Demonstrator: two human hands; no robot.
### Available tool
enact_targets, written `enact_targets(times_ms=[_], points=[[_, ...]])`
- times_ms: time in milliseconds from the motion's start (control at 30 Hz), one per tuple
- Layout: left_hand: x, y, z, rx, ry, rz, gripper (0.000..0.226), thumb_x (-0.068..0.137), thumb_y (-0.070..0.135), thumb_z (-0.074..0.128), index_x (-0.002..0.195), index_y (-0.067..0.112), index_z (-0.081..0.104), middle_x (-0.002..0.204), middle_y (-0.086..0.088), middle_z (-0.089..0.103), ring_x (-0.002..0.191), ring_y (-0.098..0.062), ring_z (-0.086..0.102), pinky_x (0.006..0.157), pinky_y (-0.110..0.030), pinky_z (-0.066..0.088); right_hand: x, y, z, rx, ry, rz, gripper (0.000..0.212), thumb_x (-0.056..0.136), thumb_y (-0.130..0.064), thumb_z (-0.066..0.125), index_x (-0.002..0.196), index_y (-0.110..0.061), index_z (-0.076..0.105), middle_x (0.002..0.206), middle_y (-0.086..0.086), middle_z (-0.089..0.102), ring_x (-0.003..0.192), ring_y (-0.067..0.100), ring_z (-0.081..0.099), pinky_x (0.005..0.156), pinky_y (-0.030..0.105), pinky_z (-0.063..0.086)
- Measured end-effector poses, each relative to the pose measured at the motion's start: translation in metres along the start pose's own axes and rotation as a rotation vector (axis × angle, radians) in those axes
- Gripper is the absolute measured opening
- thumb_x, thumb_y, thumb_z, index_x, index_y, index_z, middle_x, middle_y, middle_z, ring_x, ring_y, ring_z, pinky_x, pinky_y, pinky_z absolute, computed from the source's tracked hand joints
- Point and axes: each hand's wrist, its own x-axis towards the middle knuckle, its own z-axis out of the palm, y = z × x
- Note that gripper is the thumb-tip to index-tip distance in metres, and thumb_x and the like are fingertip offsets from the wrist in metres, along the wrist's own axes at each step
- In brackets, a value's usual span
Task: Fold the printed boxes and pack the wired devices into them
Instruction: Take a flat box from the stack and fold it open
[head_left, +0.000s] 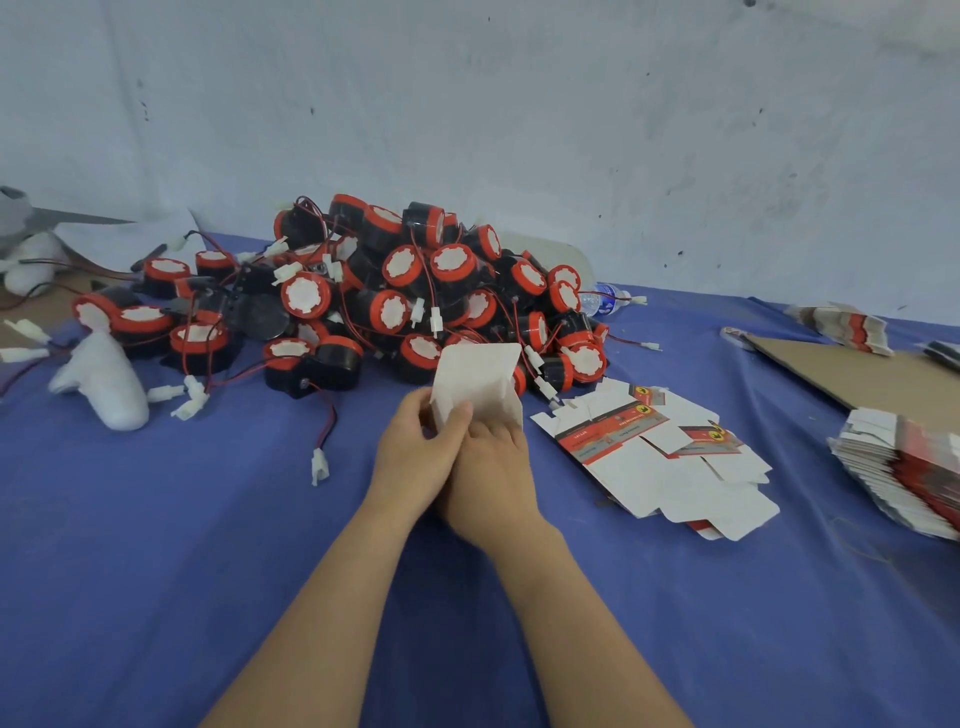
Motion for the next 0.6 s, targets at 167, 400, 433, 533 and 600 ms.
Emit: enact_targets(times_ms=[167, 400, 433, 533, 600], points=[[0.001, 0.0, 0.001, 0.014, -0.002, -0.025, 0.028, 0.09, 0.045, 0.058, 0.113, 0.029, 0.054, 0.098, 0.015, 0.062, 0.092, -0.003, 0.059, 0.073, -0.017, 0.046, 0.012, 0.001, -0.014, -0.022, -0.127, 0.059, 0.017, 0.091, -0.016, 0.051, 0.103, -0.014, 0.063, 0.094, 0.004, 0.069, 0.085, 0.023, 0.064, 0.062, 0.03, 0.036], [0.004, 0.008, -0.012, -0.098, 0.233, -0.082, 0.012, 0.098, 0.031, 0.047, 0.096, 0.024, 0.056, 0.095, 0.002, 0.062, 0.087, -0.013, 0.059, 0.074, -0.029, 0.049, 0.03, -0.006, -0.026, 0.337, -0.253, -0.047, 0.017, 0.089, -0.008, 0.055, 0.101, -0.005, 0.067, 0.097, 0.01, 0.07, 0.089, 0.025, 0.063, 0.072, 0.033, 0.049], [0.003, 0.01, -0.015, -0.098, 0.361, -0.037, 0.017, 0.099, 0.03, 0.041, 0.09, 0.023, 0.054, 0.092, 0.0, 0.061, 0.083, -0.014, 0.057, 0.072, -0.029, 0.046, 0.031, -0.012, -0.03, 0.502, -0.142, -0.053, 0.019, 0.088, -0.003, 0.053, 0.098, -0.005, 0.068, 0.097, 0.008, 0.07, 0.089, 0.023, 0.064, 0.078, 0.034, 0.051], [0.008, 0.013, -0.038, -0.173, 0.732, 0.046, 0.03, 0.101, 0.024, 0.031, 0.085, 0.012, 0.052, 0.096, -0.013, 0.058, 0.089, -0.027, 0.053, 0.076, -0.041, 0.043, 0.04, -0.033, -0.041, 1.145, 0.269, 0.052, 0.03, 0.084, 0.006, 0.043, 0.082, -0.013, 0.067, 0.082, -0.003, 0.069, 0.073, 0.017, 0.07, 0.076, 0.037, 0.056], [0.012, 0.011, -0.051, -0.212, 0.813, 0.032, 0.03, 0.104, 0.026, 0.029, 0.09, 0.013, 0.052, 0.102, -0.015, 0.059, 0.09, -0.024, 0.052, 0.079, -0.039, 0.042, 0.056, -0.042, -0.043, 1.47, 0.438, 0.214, 0.033, 0.087, 0.007, 0.038, 0.08, -0.013, 0.064, 0.077, -0.001, 0.068, 0.059, 0.015, 0.068, 0.064, 0.029, 0.056]])
